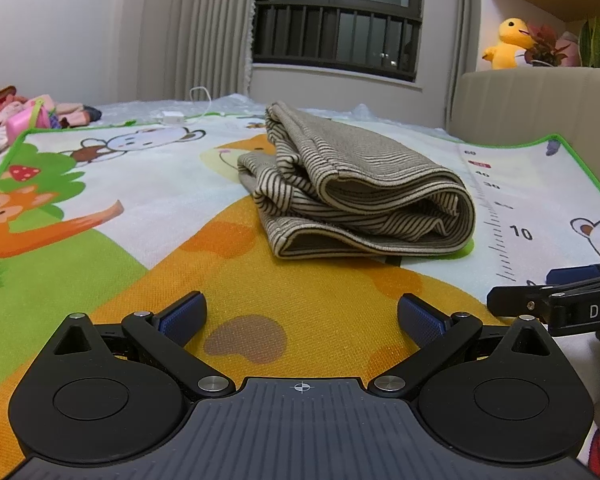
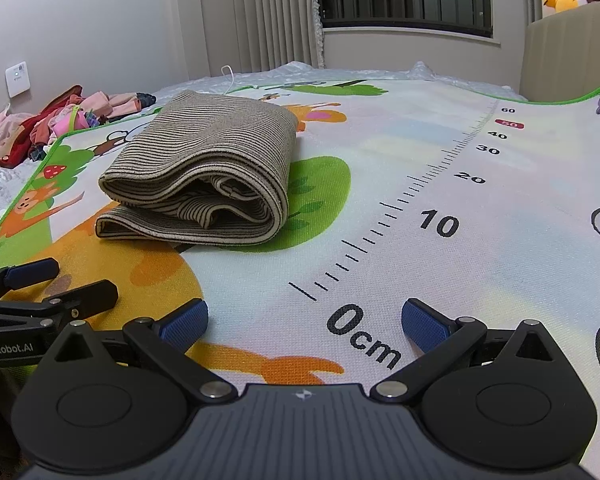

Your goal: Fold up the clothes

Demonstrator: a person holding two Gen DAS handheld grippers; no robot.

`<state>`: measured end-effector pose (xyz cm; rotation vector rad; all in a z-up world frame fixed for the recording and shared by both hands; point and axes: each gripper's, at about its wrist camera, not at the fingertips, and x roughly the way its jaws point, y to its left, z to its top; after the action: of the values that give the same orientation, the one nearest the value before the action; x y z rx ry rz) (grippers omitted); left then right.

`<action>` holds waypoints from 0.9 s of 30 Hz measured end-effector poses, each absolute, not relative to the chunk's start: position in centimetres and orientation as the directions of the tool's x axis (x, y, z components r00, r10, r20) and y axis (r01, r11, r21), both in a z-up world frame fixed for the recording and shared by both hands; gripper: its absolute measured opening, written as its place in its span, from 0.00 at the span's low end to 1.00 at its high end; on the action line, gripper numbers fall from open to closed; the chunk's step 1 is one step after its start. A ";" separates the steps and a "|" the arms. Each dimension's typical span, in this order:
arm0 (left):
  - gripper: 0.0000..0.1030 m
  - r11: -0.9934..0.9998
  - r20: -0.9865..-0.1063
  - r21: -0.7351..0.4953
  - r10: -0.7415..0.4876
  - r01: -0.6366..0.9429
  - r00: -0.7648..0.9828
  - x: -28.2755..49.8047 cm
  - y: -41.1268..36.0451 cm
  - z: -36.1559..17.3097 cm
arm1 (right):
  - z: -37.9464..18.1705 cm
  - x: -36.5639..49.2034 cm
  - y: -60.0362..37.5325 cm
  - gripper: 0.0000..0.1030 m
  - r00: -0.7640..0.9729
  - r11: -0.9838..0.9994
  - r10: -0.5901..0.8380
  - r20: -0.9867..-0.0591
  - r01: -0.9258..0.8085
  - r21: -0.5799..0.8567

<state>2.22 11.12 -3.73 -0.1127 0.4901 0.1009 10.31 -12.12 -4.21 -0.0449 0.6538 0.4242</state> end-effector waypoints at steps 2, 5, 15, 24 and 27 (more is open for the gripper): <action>1.00 0.990 -0.486 -0.070 0.072 -0.121 0.871 2.3 11.0 -3.7 | -4.2 10.3 -12.1 1.00 0.711 0.914 0.368 -0.599 -0.396 0.091; 1.00 0.991 -0.500 -0.056 0.078 -0.123 0.862 2.3 10.7 -3.6 | -4.2 10.3 -12.1 1.00 0.711 0.914 0.367 -0.599 -0.396 0.090; 1.00 0.990 -0.501 -0.063 0.077 -0.125 0.862 2.3 10.8 -3.7 | -4.2 10.4 -12.1 1.00 0.711 0.914 0.367 -0.600 -0.397 0.089; 1.00 0.990 -0.497 -0.057 0.083 -0.128 0.864 2.3 10.7 -3.7 | -4.3 10.3 -12.4 1.00 0.710 0.911 0.379 -0.594 -0.398 0.106; 1.00 0.990 -0.497 -0.056 0.085 -0.129 0.864 2.2 10.6 -3.7 | -4.2 10.3 -12.3 1.00 0.710 0.911 0.378 -0.594 -0.398 0.105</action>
<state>2.23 10.64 -3.72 -0.0881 0.5161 0.1122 10.34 -12.33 -4.25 -0.0321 0.6519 0.4308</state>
